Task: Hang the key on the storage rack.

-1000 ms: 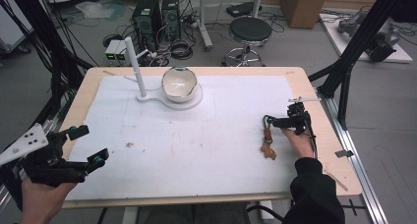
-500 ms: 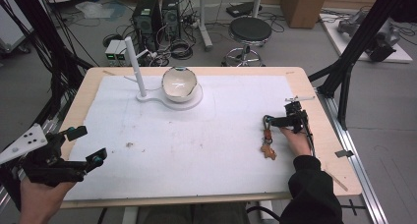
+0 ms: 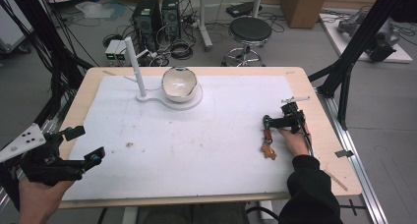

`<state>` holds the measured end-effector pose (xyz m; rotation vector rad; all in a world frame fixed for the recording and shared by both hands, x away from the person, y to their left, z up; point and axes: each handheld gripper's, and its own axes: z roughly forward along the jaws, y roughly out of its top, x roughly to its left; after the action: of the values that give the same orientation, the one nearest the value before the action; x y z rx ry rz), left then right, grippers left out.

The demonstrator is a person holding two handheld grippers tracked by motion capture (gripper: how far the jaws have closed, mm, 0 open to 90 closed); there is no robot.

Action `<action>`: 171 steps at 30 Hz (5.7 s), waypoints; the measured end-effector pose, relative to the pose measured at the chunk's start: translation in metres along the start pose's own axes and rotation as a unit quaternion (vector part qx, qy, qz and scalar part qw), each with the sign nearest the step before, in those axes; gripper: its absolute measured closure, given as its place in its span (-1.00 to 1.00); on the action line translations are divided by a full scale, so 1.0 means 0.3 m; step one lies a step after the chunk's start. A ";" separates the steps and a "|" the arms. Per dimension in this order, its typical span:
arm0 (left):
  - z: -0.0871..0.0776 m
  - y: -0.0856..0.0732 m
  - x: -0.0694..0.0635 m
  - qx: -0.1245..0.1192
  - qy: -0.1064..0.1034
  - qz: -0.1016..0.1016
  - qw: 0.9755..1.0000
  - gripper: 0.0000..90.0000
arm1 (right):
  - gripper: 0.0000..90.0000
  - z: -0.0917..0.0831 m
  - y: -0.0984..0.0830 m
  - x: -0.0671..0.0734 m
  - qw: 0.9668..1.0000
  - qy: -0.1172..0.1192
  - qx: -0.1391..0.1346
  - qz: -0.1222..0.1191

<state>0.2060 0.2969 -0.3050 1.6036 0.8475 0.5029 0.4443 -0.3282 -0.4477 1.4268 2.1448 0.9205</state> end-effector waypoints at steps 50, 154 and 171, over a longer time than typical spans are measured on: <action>0.003 -0.004 0.027 0.005 0.017 -0.007 1.000 -0.96 | 0.84 -0.169 0.033 0.068 0.992 0.061 -0.100 -0.049; -0.283 -0.017 -0.039 -0.003 0.037 0.004 0.999 -0.96 | 0.86 -0.166 0.957 1.014 0.920 0.260 -0.159 -0.247; -0.267 -0.035 -0.013 0.008 0.048 -0.003 0.999 -0.96 | 0.86 0.017 1.033 1.004 0.927 0.265 -0.141 -0.227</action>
<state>0.1428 0.3467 -0.2976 1.6019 0.9294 0.5730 0.5298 0.0306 -0.2225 0.5339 2.4241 1.4615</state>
